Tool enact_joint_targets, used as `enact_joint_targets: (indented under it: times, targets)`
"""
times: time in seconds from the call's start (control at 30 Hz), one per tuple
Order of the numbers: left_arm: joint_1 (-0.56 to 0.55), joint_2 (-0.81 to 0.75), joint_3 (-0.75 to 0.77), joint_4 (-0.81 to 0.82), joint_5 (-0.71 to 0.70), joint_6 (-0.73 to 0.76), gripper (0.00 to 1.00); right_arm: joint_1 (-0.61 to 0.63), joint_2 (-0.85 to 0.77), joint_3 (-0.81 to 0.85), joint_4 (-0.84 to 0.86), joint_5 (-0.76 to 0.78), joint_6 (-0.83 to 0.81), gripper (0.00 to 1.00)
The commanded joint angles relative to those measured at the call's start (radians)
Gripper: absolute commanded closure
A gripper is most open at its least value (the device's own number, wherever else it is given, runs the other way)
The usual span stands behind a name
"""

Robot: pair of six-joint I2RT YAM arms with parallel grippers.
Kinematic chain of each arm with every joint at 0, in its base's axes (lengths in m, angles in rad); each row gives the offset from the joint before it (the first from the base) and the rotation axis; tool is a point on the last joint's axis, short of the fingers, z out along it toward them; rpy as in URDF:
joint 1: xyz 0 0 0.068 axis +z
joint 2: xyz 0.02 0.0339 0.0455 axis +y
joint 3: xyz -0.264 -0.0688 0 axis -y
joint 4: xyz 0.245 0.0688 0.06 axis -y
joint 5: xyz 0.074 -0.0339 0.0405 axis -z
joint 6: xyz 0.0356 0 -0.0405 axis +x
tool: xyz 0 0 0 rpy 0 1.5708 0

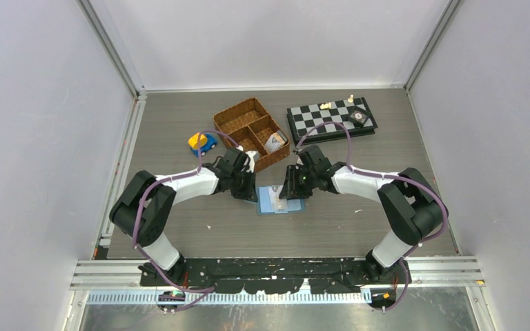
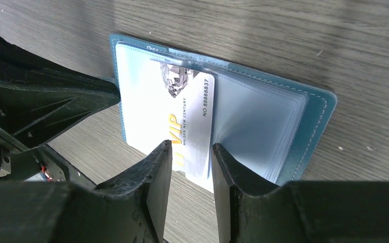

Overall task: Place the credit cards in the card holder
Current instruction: Insert the credit card into the card holder.

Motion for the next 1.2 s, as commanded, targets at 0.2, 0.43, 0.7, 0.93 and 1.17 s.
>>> enact_joint_targets:
  times: [0.2,0.43,0.7,0.93,1.17]
  targets:
    - [-0.007,0.016,0.002,-0.010,0.004,0.012,1.00,0.052,0.029,0.056,-0.019,0.047,-0.004,0.62]
    - [-0.007,0.016,0.000,-0.005,0.013,0.007,1.00,0.081,0.061,0.095,-0.011,0.051,0.000,0.62]
    - [-0.007,0.016,-0.001,0.005,0.022,0.001,1.00,0.101,0.085,0.115,0.014,0.038,0.014,0.63]
    - [-0.008,0.010,-0.004,0.013,0.023,-0.002,1.00,0.114,0.093,0.121,0.024,0.037,0.020,0.63]
    - [-0.007,-0.072,-0.002,-0.010,-0.008,-0.002,0.90,0.113,0.002,0.142,-0.067,0.087,-0.029,0.60]
